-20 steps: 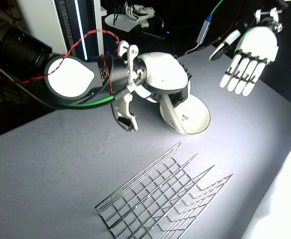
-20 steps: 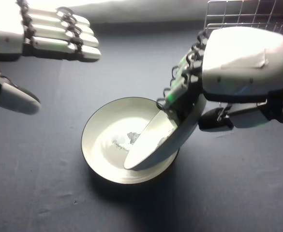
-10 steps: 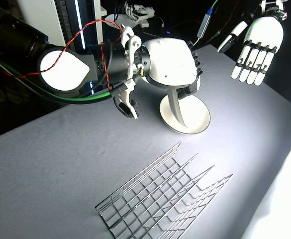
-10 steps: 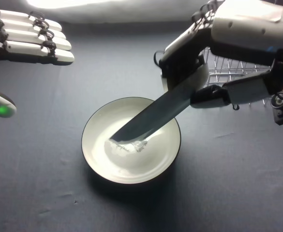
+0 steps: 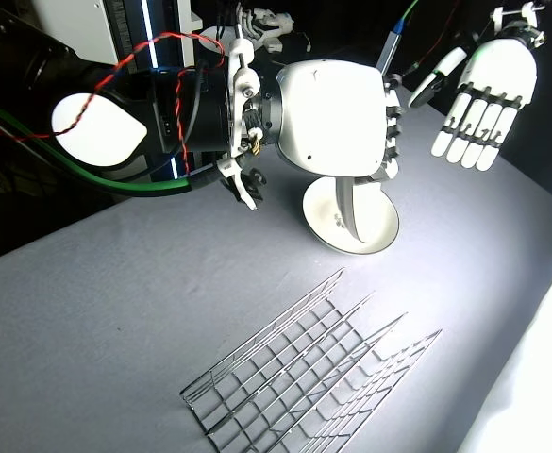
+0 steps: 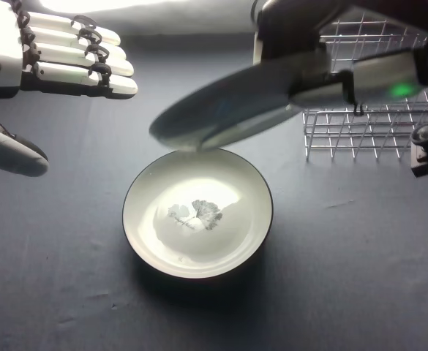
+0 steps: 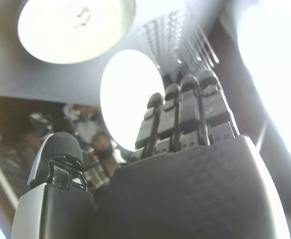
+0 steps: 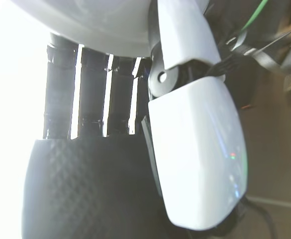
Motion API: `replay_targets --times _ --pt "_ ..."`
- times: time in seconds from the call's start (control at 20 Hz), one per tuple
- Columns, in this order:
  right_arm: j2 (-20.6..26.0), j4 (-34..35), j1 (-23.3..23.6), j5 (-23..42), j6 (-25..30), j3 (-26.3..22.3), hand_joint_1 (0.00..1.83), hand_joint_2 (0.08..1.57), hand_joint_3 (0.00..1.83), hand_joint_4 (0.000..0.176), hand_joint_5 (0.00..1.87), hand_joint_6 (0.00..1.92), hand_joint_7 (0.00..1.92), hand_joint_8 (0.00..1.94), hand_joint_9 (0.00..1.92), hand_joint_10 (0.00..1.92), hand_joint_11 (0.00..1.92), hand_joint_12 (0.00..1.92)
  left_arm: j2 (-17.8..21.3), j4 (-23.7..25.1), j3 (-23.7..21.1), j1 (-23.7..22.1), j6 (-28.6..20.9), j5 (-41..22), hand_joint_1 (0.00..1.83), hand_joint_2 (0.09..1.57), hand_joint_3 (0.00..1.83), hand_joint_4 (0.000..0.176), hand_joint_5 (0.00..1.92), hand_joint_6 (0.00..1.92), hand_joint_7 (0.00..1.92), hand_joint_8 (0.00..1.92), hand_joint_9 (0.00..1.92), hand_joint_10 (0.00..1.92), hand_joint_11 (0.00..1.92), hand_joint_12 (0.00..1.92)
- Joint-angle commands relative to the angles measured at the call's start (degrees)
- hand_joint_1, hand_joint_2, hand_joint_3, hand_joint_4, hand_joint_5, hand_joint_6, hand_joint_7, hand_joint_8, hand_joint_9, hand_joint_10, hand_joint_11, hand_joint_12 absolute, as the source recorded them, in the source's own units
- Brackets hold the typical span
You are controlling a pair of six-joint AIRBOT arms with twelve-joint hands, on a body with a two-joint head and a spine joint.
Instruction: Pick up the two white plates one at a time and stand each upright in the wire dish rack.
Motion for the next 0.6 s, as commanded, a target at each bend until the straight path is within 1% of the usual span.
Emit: replay_targets --times 0.0,0.05,0.1,0.2,0.25,0.3,0.35,0.4,0.5,0.55 --pt "0.53 3.21 1.43 7.5 1.44 -0.53 1.38 1.09 0.0 0.0 0.95 0.94 1.04 0.83 1.01 1.1 0.87 1.27 0.32 -4.98 0.18 0.11 0.7 0.13 0.0 1.24 0.0 0.0 0.0 0.0 0.0 0.0 0.0 0.0 0.0 0.0" --pt "0.83 5.17 1.89 7.24 1.52 -0.68 1.38 1.09 0.0 0.0 0.93 0.97 1.01 0.86 1.01 1.1 0.86 1.23 0.32 -5.38 0.12 1.04 1.58 0.74 0.0 1.24 0.0 0.0 0.0 0.0 0.0 0.0 0.0 0.0 0.0 0.0" --pt "1.11 7.23 2.36 6.92 1.56 -0.72 1.38 1.1 0.0 0.0 0.91 1.01 1.02 0.85 1.01 1.08 0.87 1.17 0.31 -6.84 0.08 2.64 2.43 1.15 0.0 1.24 0.0 0.0 0.0 0.0 0.0 0.0 0.0 0.0 0.0 0.0" --pt "1.61 8.92 2.67 6.91 1.57 -0.71 1.38 1.08 0.0 0.0 0.94 1.0 1.05 0.8 1.06 0.97 0.97 1.03 0.32 -7.68 -0.26 3.46 4.38 2.5 0.0 1.25 0.0 0.0 0.0 0.0 0.0 0.0 0.0 0.0 0.0 0.0" --pt "2.23 11.82 3.2 6.26 1.57 -0.7 1.39 1.07 0.0 0.0 0.94 0.99 1.08 0.76 1.08 0.94 1.0 0.96 0.32 -7.67 -0.51 3.81 5.44 3.28 0.0 1.25 0.01 0.0 0.0 0.0 0.0 0.0 0.0 0.0 0.0 0.0" --pt "2.49 12.56 3.27 6.11 1.57 -0.7 1.39 1.07 0.0 0.0 0.94 0.99 1.08 0.76 1.08 0.94 1.0 0.96 0.32 -7.67 -0.62 3.83 5.52 3.56 0.0 1.25 0.01 0.0 0.0 0.0 0.0 0.0 0.0 0.0 0.0 0.0" --pt "2.71 13.33 3.27 5.94 1.57 -0.7 1.39 1.06 0.0 0.0 0.95 0.98 1.13 0.7 1.08 0.91 0.99 0.87 0.32 -7.67 -0.73 3.83 5.52 3.55 0.0 1.26 0.01 0.0 0.0 0.0 0.0 0.0 0.0 0.0 0.0 0.0" --pt "3.03 14.09 3.28 5.79 1.56 -0.69 1.39 1.06 0.0 0.0 0.95 0.98 1.13 0.7 1.08 0.91 0.99 0.87 0.32 -7.59 -0.93 3.86 5.52 3.57 0.0 1.26 0.01 0.0 0.0 0.0 0.0 0.0 0.0 0.0 0.0 0.0" --pt "3.76 15.68 3.29 5.63 1.54 -0.69 1.39 1.05 0.0 0.0 0.96 0.94 1.14 0.67 1.12 0.88 0.99 0.93 0.32 -7.1 -1.36 3.89 5.4 3.74 0.0 1.27 0.01 0.0 0.06 0.02 0.04 0.01 0.0 0.0 0.0 0.0" --pt "4.2 16.46 3.28 5.59 1.52 -0.68 1.4 1.04 0.0 0.0 1.02 0.85 1.16 0.63 1.12 0.88 0.97 0.96 0.32 -6.88 -1.55 3.86 5.39 3.86 0.0 1.26 0.0 0.0 0.07 0.0 0.04 0.0 0.0 0.0 0.0 0.0"
